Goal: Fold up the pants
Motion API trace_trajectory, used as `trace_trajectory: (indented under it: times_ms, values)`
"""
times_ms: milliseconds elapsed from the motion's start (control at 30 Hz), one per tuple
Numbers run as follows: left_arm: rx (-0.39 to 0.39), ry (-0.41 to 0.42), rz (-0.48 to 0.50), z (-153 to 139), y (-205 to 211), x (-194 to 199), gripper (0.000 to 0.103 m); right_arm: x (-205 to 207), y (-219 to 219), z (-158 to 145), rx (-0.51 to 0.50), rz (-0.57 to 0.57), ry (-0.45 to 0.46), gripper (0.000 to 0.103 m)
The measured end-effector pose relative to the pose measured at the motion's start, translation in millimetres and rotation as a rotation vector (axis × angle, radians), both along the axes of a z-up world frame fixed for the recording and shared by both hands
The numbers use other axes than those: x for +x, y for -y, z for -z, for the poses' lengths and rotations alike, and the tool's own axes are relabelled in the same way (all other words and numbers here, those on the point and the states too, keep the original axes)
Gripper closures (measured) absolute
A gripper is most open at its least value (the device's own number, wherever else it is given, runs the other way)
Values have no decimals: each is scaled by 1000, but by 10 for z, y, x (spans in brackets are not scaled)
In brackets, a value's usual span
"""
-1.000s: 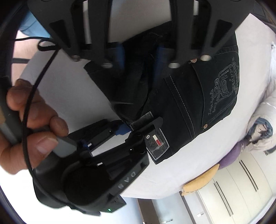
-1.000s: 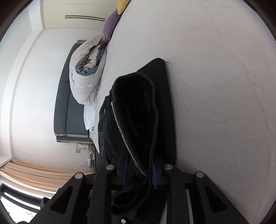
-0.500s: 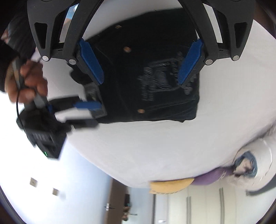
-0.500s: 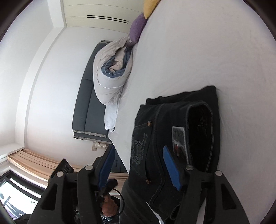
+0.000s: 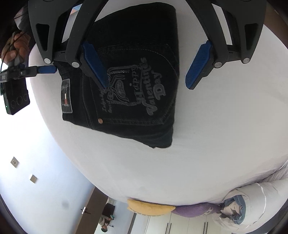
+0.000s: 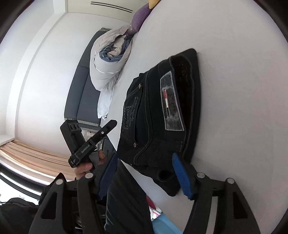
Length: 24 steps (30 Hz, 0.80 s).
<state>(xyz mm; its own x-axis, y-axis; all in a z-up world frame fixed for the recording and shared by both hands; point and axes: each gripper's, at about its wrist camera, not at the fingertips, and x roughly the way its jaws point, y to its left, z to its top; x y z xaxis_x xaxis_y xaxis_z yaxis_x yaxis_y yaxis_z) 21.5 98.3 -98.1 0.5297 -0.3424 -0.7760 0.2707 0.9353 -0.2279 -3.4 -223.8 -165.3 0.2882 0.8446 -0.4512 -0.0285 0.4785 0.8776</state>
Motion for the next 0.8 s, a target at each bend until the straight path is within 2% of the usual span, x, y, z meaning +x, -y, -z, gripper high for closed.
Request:
trace_trajectory:
  times_ms: [100, 167, 233, 267, 333, 533, 633, 733, 767, 800]
  values:
    - [3, -12, -18, -51, -138, 165, 15, 53, 177, -34, -5, 89, -13, 18]
    - [-8, -64, -6, 33, -198, 333, 15, 125, 224, 21, -23, 122, -40, 17]
    - [-25, -114, 22, 44, -220, 341, 15, 201, 199, 96, -26, 124, -73, 17]
    - [-57, -154, 52, 88, -223, 367, 15, 238, 172, 129, -28, 121, -81, 17]
    - [-92, -211, 62, 169, -246, 410, 15, 291, 126, 185, -71, 126, -104, 17]
    - [-95, -292, 118, 379, -143, 453, 15, 454, -26, 196, -164, 115, -133, 17]
    - [-63, -327, 143, 481, -41, 474, 14, 541, -112, 186, -204, 98, -137, 17]
    - [-54, -344, 148, 511, 33, 510, 19, 612, -198, 180, -249, 95, -144, 24]
    - [-48, -346, 158, 505, 75, 514, 24, 621, -207, 178, -252, 99, -147, 29]
    - [-38, -346, 163, 495, 111, 511, 32, 630, -211, 187, -252, 104, -151, 40]
